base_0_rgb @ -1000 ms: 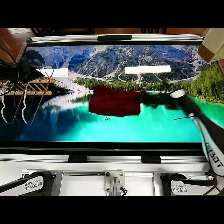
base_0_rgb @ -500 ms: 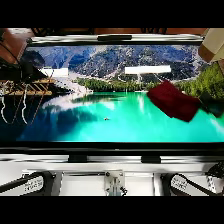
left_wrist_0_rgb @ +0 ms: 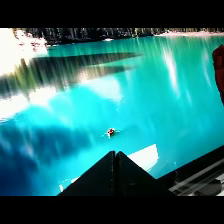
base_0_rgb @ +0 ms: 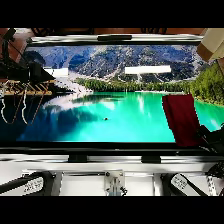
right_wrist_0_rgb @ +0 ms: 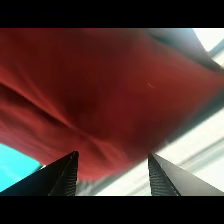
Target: Fold the shirts.
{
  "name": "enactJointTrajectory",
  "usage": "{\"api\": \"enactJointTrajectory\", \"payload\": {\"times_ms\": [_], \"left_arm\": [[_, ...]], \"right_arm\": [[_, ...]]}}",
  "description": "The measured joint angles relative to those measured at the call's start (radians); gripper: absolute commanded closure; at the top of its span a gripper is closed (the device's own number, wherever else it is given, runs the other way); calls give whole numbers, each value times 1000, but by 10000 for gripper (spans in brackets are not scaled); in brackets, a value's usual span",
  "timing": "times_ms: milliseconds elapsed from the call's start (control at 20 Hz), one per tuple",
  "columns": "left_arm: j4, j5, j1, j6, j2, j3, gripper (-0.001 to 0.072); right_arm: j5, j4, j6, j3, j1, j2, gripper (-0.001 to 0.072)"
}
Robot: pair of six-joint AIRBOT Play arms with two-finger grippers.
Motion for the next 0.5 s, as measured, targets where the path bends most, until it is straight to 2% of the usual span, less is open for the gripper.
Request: {"api": "enactJointTrajectory", "payload": {"times_ms": [100,200,250,300,350,400,450,500], "left_arm": [[91,3,-7,-8,0,5,677],[283,3,-42,-43,-5,11,677],[391,3,-68,-69,-10,13,675],[507,-1,-98,-101,-19,14,674],[605,-10,-128,-132,-32,16,617],[672,-21,-157,-154,-48,17,359],[711,-36,-187,-172,-69,17,44],[737,-49,-212,-188,-89,16,4]], "right_arm": [[10,-41,1,80,26,36,167],[-18,-64,17,200,100,69,169],[-49,-76,32,264,163,79,203],[-81,-81,53,318,233,84,290],[-116,-82,75,367,321,82,289],[-138,-86,97,402,410,72,236],[-152,-86,125,429,507,52,166],[-151,-86,152,447,591,26,164]]}}
